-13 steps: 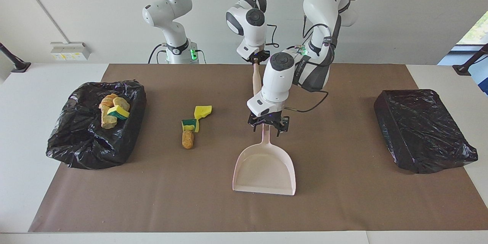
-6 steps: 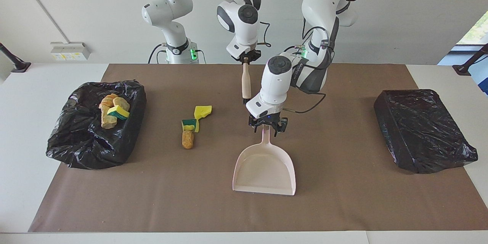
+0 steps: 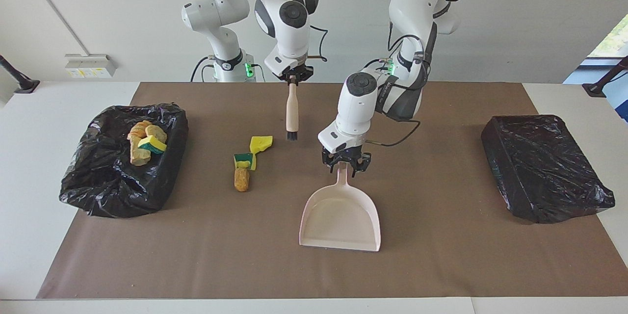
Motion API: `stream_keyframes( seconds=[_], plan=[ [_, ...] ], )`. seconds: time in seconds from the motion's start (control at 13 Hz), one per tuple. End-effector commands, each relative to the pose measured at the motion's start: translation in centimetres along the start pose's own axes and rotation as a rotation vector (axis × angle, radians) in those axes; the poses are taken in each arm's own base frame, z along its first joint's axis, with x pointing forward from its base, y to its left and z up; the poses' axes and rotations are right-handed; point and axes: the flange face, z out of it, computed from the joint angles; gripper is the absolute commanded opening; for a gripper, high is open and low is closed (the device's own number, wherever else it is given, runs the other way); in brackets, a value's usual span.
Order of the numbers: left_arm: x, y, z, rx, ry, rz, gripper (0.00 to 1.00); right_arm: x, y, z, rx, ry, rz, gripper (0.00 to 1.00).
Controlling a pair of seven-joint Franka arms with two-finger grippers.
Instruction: Sweep and dump trash in bin
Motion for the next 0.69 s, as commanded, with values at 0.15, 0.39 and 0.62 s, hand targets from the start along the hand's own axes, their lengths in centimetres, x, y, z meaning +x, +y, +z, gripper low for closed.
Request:
stream_keyframes(
  seconds=[0.15, 0.39, 0.62],
  plan=[
    [-0.7, -4.4, -5.1, 0.064, -0.081, 0.390, 0.05, 5.9, 4.0, 3.2, -0.042, -0.022, -0.020, 0.00],
    [-2.1, -5.7, -5.9, 0.055, -0.197, 0.638, 0.05, 9.0, 3.0, 4.5, -0.024, -0.047, -0.034, 0.00],
    [-4.1, -8.2, -4.8, 0.005, -0.288, 0.894, 0.05, 9.1, 2.8, 5.0, 0.050, -0.074, -0.021, 0.00]
  ],
)
